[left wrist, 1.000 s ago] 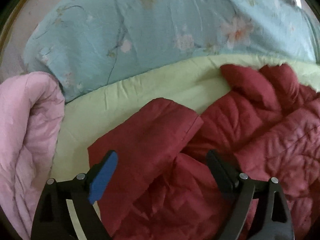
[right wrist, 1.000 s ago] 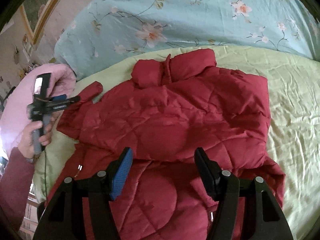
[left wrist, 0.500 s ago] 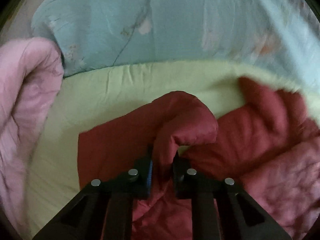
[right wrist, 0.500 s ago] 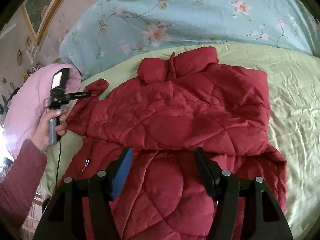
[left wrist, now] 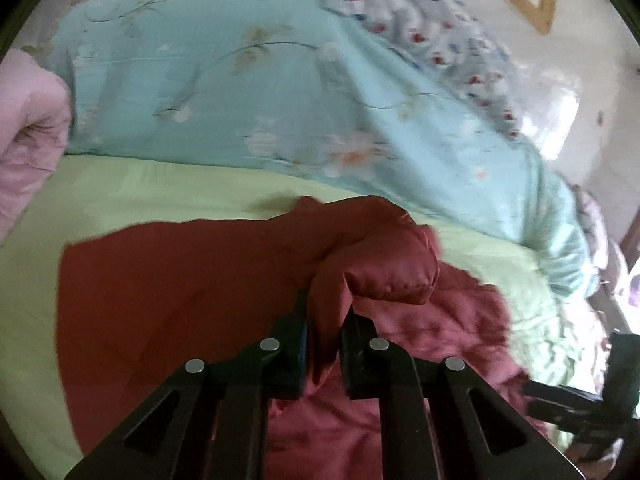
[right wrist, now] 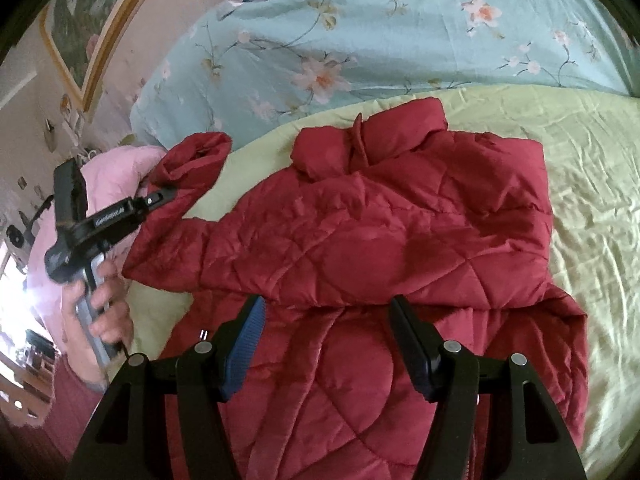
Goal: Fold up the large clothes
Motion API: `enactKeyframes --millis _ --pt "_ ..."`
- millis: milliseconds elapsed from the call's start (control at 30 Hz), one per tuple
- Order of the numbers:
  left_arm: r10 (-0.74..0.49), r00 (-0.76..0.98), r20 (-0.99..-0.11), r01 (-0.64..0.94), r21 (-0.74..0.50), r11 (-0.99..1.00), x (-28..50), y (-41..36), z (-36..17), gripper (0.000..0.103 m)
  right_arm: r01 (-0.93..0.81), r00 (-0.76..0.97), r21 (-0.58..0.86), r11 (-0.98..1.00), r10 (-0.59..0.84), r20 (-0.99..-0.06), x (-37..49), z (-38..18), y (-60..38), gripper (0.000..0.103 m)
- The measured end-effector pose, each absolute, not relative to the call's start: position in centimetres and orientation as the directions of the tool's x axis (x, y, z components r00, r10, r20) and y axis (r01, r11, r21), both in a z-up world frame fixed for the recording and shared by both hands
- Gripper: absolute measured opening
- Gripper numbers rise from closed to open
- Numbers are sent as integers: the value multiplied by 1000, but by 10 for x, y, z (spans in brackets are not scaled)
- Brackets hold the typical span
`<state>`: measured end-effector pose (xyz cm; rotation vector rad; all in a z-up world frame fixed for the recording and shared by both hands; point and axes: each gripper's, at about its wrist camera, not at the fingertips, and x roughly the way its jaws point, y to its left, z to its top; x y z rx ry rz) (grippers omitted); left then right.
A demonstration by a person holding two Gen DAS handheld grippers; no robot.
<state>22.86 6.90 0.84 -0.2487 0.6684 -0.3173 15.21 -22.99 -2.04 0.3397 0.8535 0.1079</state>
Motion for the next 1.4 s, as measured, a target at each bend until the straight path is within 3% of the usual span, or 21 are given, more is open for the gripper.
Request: enactKeyframes --millis 333,800,1000,1167,1267,1400 --pt "-514 653 -557 349 -380 856 229 1 -21 10 158 707 371 915 157 -690 136 -11 -274 66" --pt "-541 525 -657 418 -354 836 301 -103 -85 14 225 729 449 865 156 -667 132 -13 -327 67" --pt "-550 511 -661 406 -378 832 310 -106 -86 27 226 707 519 824 228 -670 160 -24 -337 68" --pt "-549 520 -655 399 -382 833 294 -102 -81 49 259 684 553 792 254 -684 177 -40 -345 70" --pt "-549 521 -654 404 -378 833 279 -95 -79 55 269 670 556 787 262 -695 185 -47 -346 73" --pt "-550 536 -641 403 -379 833 252 -71 -70 56 269 642 555 787 282 -712 194 -58 -343 73"
